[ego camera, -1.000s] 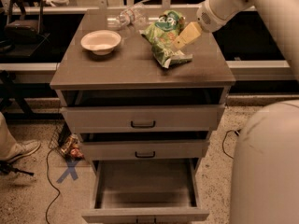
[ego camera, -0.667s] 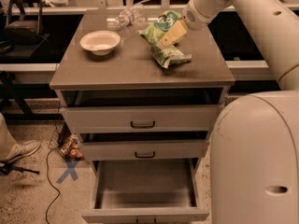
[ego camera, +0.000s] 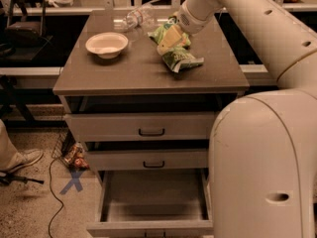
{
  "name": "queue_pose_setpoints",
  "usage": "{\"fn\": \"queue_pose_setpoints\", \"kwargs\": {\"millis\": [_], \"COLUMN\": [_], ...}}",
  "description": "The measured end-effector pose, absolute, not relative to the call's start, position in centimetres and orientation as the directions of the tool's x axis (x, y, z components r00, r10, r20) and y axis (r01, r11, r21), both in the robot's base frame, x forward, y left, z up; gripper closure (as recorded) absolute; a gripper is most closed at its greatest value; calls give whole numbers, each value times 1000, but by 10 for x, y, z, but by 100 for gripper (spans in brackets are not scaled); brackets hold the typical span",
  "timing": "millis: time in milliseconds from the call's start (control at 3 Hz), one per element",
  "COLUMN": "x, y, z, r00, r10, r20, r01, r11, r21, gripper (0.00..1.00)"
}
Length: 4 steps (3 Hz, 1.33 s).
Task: Place green jalapeno chip bag into bottom drawer
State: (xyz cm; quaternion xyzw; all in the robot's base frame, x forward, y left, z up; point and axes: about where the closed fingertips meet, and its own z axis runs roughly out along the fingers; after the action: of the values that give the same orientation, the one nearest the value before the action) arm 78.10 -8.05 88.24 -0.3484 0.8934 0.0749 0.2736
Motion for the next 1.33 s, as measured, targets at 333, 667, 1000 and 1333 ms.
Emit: {"fn": "queue_pose_setpoints", "kwargs": {"millis": [333,667,1000,1333], "x": [779,773,752,711], "y": [-71,-72,-91,-122], "z": [871,869,882,907], "r00": [-632,-647,-653,-669], "r10": [-577,-565,-559,-517], "r20": [-517,-512,-510,-534], "r01": [-652,-637,-622,-584], "r11": [757,770,781,810], "r21": [-48,-46,-59,-52], "gripper": [42,65,88,100]}}
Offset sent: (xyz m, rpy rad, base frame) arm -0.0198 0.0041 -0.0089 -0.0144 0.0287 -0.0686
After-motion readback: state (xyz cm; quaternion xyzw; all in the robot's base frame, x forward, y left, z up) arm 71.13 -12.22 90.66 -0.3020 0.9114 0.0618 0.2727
